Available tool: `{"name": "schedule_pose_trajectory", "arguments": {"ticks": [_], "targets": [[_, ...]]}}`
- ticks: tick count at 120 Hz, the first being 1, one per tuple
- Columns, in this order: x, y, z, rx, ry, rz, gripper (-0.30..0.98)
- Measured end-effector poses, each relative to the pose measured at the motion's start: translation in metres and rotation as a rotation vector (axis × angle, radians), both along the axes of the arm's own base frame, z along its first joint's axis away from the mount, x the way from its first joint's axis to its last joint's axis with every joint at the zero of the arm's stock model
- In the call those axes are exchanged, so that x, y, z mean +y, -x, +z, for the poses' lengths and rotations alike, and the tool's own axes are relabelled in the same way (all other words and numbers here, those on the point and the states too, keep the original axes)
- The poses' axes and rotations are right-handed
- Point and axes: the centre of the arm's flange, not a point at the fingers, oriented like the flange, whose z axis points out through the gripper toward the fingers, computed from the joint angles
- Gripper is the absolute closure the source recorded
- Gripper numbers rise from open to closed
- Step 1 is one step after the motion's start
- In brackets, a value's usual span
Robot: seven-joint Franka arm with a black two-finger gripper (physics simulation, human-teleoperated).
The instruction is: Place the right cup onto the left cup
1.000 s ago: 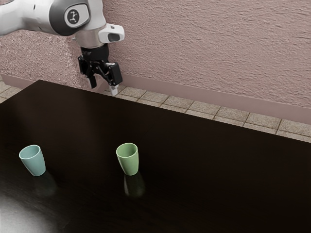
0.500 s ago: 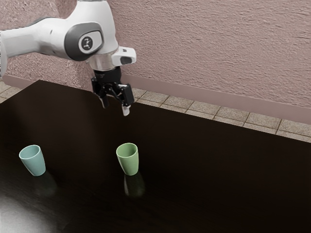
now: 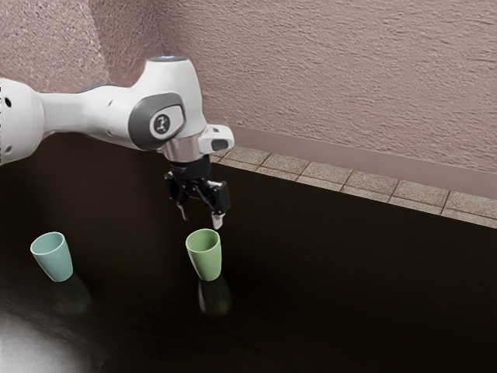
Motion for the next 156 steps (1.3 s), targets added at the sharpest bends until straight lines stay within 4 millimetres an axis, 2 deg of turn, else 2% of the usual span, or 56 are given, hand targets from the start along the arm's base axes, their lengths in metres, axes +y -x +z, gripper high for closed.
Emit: {"name": "schedule_pose_trajectory", "arguments": {"ticks": [21,58,138,156], "targets": [[-0.001,-0.006,-0.027,0.016,0.008,0.045,0.15],[0.000,-0.018,-0.061,0.025,0.003,0.095,0.19],[0.007,-0.035,-0.102,0.030,-0.014,0.148,0.26],[0.009,-0.037,-0.107,0.032,-0.010,0.159,0.35]]}}
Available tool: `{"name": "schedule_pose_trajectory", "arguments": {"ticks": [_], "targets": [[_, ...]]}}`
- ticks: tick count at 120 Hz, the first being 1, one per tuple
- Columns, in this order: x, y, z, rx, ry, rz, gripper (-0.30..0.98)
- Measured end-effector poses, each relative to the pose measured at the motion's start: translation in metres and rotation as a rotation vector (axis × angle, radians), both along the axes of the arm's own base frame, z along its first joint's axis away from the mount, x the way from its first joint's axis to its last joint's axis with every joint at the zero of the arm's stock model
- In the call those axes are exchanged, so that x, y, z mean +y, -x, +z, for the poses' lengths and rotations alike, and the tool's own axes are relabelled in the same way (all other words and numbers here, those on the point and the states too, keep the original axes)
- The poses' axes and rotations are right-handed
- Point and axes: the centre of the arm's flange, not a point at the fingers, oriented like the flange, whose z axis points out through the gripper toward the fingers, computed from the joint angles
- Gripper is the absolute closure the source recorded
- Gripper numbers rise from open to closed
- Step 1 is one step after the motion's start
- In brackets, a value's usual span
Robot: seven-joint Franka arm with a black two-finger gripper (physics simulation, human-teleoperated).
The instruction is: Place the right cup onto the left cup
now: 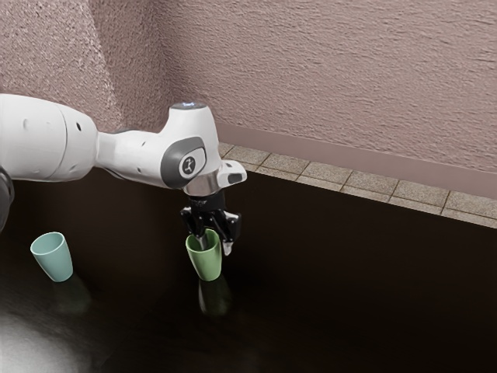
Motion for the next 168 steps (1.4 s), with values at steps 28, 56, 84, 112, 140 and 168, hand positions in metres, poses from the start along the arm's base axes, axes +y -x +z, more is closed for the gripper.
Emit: {"name": "schedule_pose_trajectory", "arguments": {"ticks": [28,56,84,112,140,168], "targets": [[0.003,-0.001,-0.001,-0.001,0.012,0.017,0.63],[0.005,-0.001,-0.004,0.003,0.022,0.036,0.75],[0.008,-0.002,0.005,-0.008,0.027,0.049,0.78],[0.032,0.003,0.044,-0.040,0.032,0.075,0.78],[0.076,0.012,0.083,-0.055,0.001,0.112,0.78],[0.133,0.032,0.129,-0.075,-0.041,0.161,0.79]]}}
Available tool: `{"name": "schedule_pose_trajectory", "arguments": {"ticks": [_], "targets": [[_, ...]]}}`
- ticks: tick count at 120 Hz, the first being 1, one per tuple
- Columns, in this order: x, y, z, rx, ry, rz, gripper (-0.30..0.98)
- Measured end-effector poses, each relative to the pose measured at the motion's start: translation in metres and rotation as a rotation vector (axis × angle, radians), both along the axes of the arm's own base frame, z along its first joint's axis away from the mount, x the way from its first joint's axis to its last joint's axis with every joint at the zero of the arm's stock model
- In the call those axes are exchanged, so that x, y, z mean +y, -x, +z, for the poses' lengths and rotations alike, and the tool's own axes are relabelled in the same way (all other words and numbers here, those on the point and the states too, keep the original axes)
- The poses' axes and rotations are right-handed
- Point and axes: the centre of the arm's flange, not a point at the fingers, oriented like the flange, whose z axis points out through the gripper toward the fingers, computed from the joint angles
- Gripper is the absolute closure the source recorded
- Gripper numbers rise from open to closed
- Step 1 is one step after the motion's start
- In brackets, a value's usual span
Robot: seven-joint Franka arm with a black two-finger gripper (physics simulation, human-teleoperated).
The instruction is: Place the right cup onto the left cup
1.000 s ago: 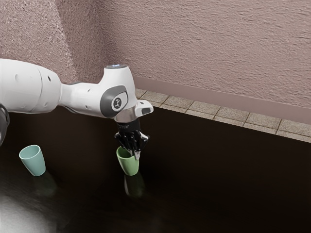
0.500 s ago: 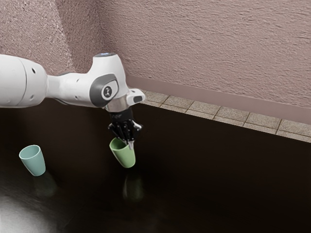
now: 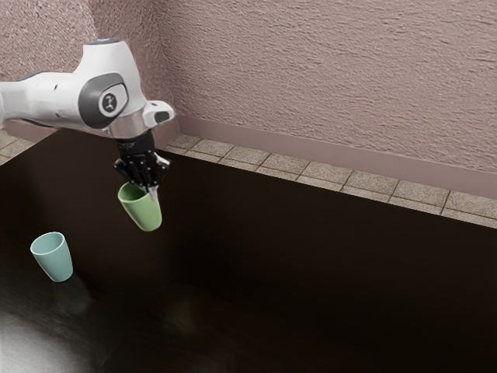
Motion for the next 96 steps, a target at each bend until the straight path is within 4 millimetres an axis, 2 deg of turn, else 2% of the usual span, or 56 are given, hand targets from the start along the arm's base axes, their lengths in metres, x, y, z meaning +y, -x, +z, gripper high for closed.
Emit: {"name": "schedule_pose_trajectory", "arguments": {"ticks": [30,52,96], "targets": [[0.067,0.025,0.020,0.026,-0.030,0.094,0.79],[0.111,0.047,0.027,0.050,-0.036,0.168,0.79],[0.161,0.085,0.017,0.101,-0.027,0.263,0.79]]}}
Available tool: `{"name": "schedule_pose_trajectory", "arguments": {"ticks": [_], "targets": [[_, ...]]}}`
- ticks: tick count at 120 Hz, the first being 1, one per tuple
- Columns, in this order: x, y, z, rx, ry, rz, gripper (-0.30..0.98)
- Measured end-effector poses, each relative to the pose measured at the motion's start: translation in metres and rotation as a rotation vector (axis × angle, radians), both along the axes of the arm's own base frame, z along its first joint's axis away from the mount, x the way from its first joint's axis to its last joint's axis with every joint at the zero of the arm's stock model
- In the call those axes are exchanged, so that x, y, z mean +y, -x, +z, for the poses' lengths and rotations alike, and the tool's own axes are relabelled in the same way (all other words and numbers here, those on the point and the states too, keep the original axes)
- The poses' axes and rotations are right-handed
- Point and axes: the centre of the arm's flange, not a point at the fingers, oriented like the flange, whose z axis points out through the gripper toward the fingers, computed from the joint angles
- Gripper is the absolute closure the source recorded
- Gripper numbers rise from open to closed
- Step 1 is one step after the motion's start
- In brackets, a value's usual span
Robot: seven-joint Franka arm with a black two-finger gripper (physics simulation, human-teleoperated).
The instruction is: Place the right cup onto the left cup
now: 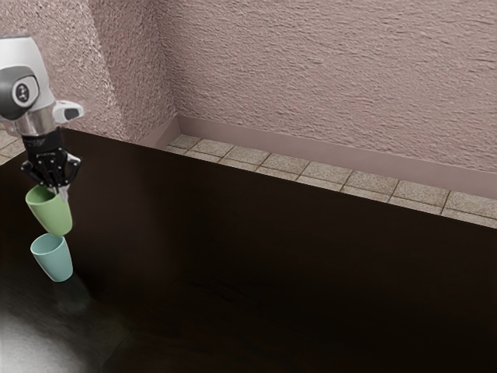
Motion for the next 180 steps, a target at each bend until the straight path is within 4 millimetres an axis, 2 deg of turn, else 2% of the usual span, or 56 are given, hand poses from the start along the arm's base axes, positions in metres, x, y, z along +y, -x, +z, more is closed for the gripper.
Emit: {"name": "schedule_pose_trajectory", "arguments": {"ticks": [22,43,130,140,164,180], "targets": [[0.023,0.011,-0.003,0.009,0.003,0.045,0.79],[0.037,0.015,-0.013,0.025,0.005,0.068,0.79],[0.055,0.003,-0.055,0.050,-0.003,0.073,0.78],[0.054,0.002,-0.056,0.047,0.003,0.073,0.68],[0.048,0.000,-0.057,0.041,0.024,0.072,0.31],[0.046,0.000,-0.051,0.030,0.033,0.073,0.17]]}}
